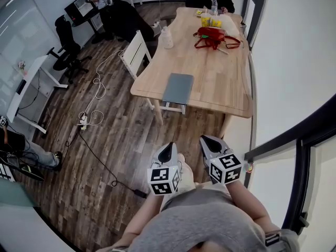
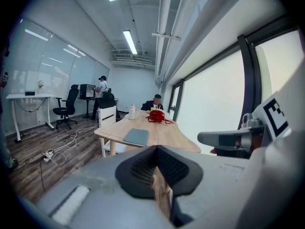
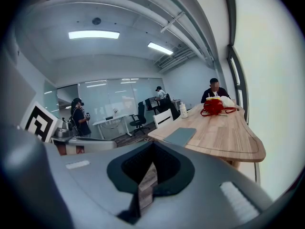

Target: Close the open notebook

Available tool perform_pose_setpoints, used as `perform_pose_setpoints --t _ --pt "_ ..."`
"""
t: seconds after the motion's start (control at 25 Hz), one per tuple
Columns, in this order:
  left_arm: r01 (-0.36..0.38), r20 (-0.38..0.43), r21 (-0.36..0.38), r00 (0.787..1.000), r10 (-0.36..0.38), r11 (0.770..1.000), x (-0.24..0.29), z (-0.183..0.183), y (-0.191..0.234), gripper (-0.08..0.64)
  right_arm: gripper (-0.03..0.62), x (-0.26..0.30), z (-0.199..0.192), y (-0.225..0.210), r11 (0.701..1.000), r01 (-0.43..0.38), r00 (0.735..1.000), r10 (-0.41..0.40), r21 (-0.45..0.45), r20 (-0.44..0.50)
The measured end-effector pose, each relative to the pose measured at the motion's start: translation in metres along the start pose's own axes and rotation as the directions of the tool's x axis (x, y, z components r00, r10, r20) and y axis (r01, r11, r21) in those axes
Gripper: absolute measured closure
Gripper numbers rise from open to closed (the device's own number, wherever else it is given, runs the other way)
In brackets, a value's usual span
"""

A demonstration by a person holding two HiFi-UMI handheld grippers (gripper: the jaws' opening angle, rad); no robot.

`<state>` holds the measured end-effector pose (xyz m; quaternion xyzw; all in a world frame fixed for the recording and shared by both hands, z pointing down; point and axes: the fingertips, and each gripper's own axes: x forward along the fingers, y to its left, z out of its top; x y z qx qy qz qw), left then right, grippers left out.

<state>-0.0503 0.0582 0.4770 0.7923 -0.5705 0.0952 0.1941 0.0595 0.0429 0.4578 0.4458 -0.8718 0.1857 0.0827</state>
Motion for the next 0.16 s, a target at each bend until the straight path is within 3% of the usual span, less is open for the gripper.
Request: perform_pose_setpoints --t 0.16 --pt "-0.002 -0.001 0.003 1.000 0.002 1.000 0.0013 -0.0008 0.0015 0.555 0.592 0.0020 -0.0007 -0.0019 1.000 0.000 1.000 0.000 -0.004 0.000"
